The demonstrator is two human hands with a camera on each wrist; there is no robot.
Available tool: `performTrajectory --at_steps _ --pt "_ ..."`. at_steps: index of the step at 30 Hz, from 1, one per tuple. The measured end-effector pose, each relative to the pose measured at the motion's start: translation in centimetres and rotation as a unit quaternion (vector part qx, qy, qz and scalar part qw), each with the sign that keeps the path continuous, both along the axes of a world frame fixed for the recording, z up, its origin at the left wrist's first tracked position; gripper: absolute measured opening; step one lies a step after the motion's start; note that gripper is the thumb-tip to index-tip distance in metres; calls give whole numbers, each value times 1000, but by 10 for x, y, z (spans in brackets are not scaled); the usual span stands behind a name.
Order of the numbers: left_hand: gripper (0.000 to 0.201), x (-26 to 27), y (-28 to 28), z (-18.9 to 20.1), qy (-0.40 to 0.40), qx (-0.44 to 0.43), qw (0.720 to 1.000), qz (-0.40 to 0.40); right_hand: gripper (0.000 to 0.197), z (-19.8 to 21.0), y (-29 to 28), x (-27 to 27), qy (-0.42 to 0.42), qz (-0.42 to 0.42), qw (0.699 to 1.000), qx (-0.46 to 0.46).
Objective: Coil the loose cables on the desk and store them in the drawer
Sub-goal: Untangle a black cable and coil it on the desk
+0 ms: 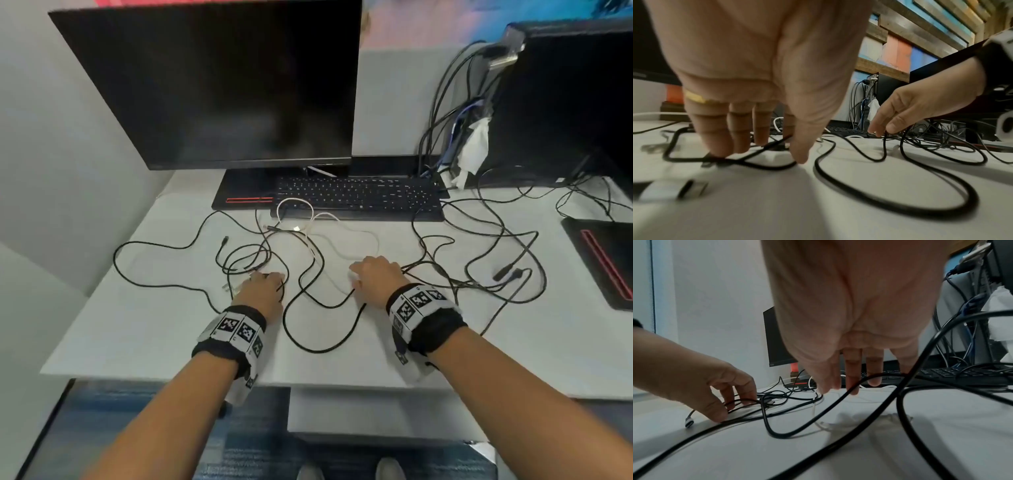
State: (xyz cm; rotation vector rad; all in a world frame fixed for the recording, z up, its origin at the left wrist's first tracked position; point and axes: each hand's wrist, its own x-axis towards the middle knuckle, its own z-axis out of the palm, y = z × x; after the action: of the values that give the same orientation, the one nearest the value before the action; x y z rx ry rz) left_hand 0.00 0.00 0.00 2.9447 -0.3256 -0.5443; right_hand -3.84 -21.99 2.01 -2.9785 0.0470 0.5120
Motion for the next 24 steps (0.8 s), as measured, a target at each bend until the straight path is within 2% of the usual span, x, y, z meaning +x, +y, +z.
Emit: performTrajectory --at_steps 6,13,19,21,24 --pt "21 -12 3 -18 -49 -36 998 8 34 -14 1 -8 -4 5 1000 -29" --pt "29 -22 2 -23 -70 -10 997 -17 34 -13 25 -30 -7 44 999 -21" --pt "23 -52 33 -37 -124 -73 989 -23 40 -23 46 -75 2 94 995 26" --pt "23 -71 41 -45 -127 -102 986 -28 39 -30 51 -91 -24 100 994 46" --pt "19 -94 47 -53 -174 -170 970 -30 24 -42 55 -108 -116 53 988 89"
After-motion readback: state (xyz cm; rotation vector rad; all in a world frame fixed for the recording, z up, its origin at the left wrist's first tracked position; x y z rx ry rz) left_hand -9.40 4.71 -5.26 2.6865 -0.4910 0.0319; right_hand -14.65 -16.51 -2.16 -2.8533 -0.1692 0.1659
